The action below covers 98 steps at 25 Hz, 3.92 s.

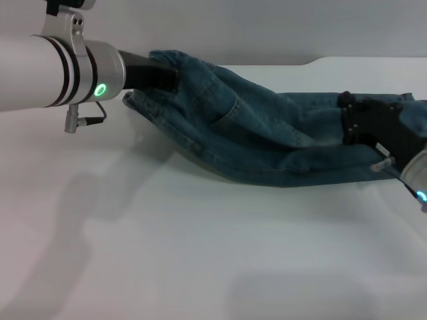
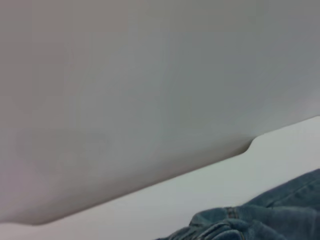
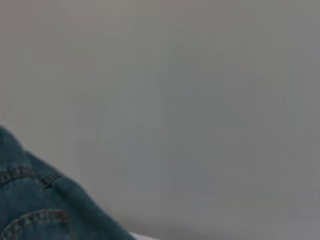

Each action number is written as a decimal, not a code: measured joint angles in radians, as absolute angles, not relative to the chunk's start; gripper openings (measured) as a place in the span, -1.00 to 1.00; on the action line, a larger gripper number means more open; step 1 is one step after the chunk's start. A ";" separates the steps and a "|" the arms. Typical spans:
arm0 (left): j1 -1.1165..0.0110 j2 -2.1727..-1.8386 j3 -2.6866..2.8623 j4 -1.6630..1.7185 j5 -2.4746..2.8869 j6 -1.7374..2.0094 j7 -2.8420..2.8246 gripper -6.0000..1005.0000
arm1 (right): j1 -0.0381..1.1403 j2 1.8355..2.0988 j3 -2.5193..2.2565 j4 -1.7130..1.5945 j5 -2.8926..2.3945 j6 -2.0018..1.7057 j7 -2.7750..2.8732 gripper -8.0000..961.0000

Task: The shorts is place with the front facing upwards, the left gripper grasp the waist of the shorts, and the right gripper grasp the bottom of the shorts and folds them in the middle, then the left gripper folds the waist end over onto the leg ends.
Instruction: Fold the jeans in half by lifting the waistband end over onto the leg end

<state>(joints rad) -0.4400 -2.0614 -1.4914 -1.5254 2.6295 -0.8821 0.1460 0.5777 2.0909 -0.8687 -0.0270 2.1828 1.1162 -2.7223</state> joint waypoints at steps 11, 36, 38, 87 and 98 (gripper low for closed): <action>-0.415 -2.059 -1.482 -1.617 2.630 -0.901 0.148 -0.85 | 0.652 2.091 -0.866 -0.005 2.181 1.089 -2.720 -0.99; -0.399 -2.060 -1.472 -1.757 2.623 -0.908 0.176 -0.85 | 0.885 2.092 -0.827 0.231 2.091 0.949 -2.715 -0.99; -0.401 -2.061 -1.468 -1.765 2.623 -0.901 0.182 -0.85 | 0.901 2.092 -0.759 0.244 2.024 0.921 -2.707 -0.99; -0.353 -2.060 -1.370 -1.787 2.512 -0.775 0.264 -0.83 | 0.865 2.093 -0.107 0.319 1.444 0.734 -2.810 -0.98; -0.359 -2.061 -1.339 -1.790 2.510 -0.754 0.264 -0.82 | 0.936 2.093 -0.101 0.369 1.409 0.666 -2.814 -0.98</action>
